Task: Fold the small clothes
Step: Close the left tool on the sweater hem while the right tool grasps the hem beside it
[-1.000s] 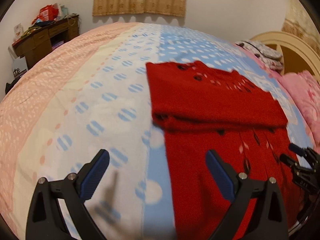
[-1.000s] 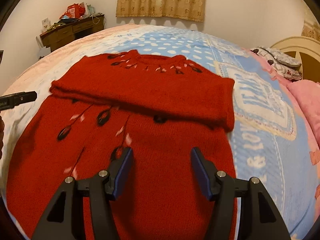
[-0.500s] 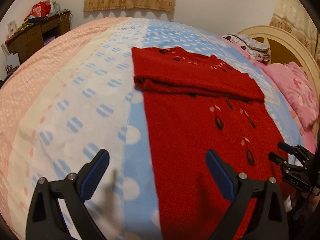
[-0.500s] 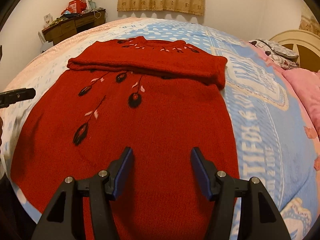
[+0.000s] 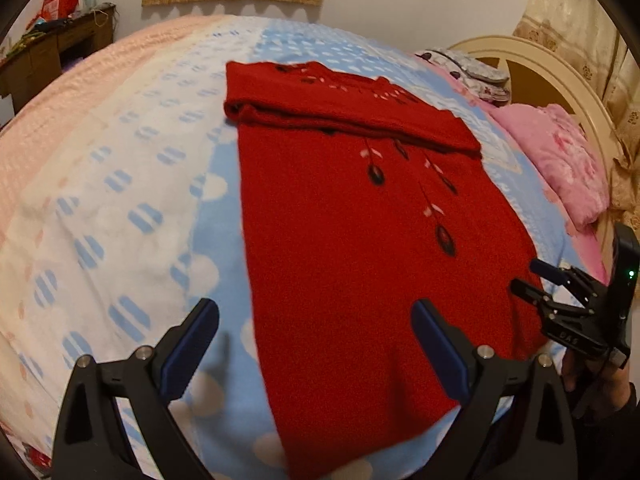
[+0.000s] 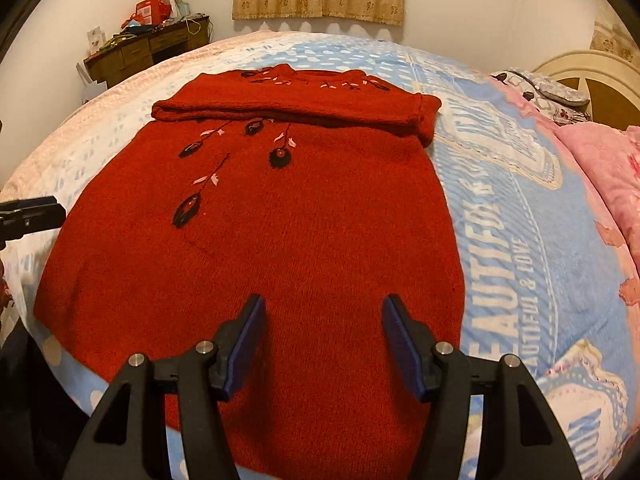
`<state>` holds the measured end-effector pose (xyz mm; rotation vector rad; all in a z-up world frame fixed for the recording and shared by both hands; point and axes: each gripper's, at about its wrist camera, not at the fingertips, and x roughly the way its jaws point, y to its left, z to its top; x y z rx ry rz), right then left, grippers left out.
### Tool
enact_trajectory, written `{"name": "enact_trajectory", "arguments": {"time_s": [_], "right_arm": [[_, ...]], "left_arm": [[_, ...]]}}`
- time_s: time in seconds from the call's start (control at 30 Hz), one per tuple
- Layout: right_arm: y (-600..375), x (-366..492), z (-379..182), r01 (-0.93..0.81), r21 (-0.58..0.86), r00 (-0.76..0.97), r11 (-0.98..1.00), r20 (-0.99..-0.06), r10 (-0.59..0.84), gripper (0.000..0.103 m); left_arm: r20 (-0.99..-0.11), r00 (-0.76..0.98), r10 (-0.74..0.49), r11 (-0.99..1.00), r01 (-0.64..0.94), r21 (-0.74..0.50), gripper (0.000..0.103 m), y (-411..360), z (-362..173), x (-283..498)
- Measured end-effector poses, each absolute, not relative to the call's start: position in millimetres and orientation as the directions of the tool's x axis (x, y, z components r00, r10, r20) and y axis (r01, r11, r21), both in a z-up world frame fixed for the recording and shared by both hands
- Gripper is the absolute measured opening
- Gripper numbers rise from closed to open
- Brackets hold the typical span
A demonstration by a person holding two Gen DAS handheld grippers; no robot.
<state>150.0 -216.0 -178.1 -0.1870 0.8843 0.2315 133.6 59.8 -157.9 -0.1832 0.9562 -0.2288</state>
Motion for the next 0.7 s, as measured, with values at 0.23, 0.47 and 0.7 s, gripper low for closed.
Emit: {"name": "enact_trajectory", "arguments": {"time_s": [0.23,0.47,0.7], "right_arm": [[-216.4,124.7,-182.5,-0.291,-0.062,0.593,0.955,-0.795,0.129,0.062],[-229.2,104.1,-183.6,-0.274,-0.047,0.598,0.961,-0.79,0.132,0.062],[-242.9,95.3,-186.9,-0.236,-0.009,0.605,0.972,-0.784,0.14,0.062]], "left_arm": [[-0.787,0.531,-0.314,0.947,0.117,-0.299,0.094,67.2,-163.8,113.8],[-0.779,0.505,-0.373,0.921,0.103,-0.375,0.069,82.4,-174.9,96.5],[-0.771,0.466,-0.434,0.895,0.124,-0.428,0.054,71.2,-181.6,83.8]]}}
